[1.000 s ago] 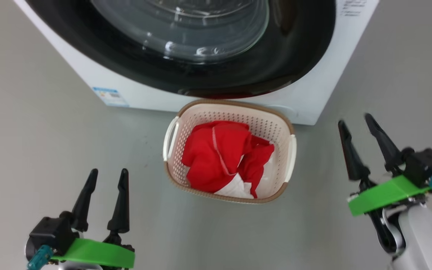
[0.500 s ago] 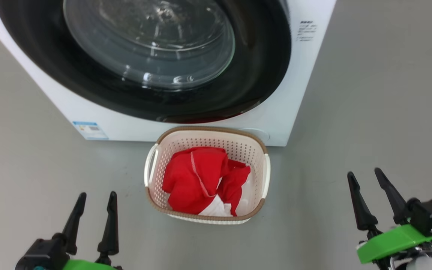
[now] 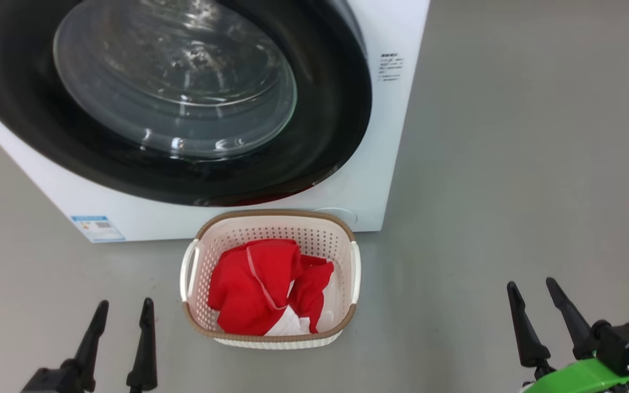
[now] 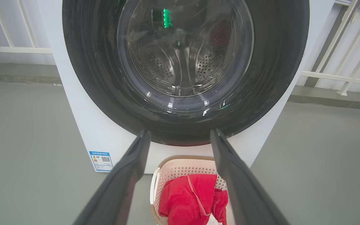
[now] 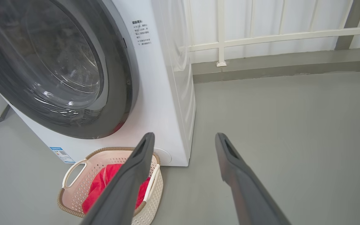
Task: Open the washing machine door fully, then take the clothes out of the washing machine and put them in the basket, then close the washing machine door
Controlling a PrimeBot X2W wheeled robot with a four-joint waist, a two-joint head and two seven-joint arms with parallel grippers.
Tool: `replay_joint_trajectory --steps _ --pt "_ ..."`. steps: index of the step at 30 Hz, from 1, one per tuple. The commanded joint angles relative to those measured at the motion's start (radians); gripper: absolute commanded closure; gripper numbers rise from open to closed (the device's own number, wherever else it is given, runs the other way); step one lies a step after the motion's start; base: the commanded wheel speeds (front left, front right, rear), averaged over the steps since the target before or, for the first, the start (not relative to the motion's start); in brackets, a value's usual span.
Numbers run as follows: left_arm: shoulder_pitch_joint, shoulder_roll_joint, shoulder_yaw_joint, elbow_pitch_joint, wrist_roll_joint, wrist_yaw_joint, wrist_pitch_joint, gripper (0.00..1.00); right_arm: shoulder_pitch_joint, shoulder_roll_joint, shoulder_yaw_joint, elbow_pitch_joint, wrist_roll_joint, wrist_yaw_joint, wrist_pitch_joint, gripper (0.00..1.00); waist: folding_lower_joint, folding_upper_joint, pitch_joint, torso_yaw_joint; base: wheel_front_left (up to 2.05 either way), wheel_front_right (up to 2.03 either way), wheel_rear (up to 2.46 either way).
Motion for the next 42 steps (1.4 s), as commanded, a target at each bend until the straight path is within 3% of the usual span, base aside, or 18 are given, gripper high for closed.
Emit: replay_joint_trajectory --steps 1,27,28,34,42 --pt "0.015 0.021 0.038 -0.03 0.004 -0.005 -0.009 0.0 0.009 -0.006 0.015 -0.026 -0.007 -0.001 -0.006 0.0 0.0 0.0 -0.022 -0.024 0.0 0.0 0.0" --pt "0.031 0.035 0.033 -0.043 -0.032 -0.006 -0.009 0.0 0.06 0.005 -0.019 -0.043 -0.014 -0.001 -0.006 0.0 0.0 0.0 -0.024 -0.054 0.0 0.0 0.0" --pt "0.053 0.015 0.005 -0.022 -0.027 0.0 0.0 1.0 0.067 0.018 -0.036 -0.016 0.0 0.0 0.0 1.0 0.0 0.0 -0.024 -0.054 0.0 0.0 0.0" --pt "0.054 -0.013 0.001 0.055 -0.031 0.001 0.007 1.0 0.067 0.043 -0.024 0.06 0.006 0.0 0.001 1.0 0.0 0.0 -0.023 -0.055 0.0 0.0 0.0" --pt "0.046 -0.012 0.003 0.053 -0.118 0.001 0.031 1.0 0.056 0.04 -0.024 0.054 0.09 0.0 0.022 1.0 0.0018 0.0 -0.032 -0.056 0.0 0.0 0.0"
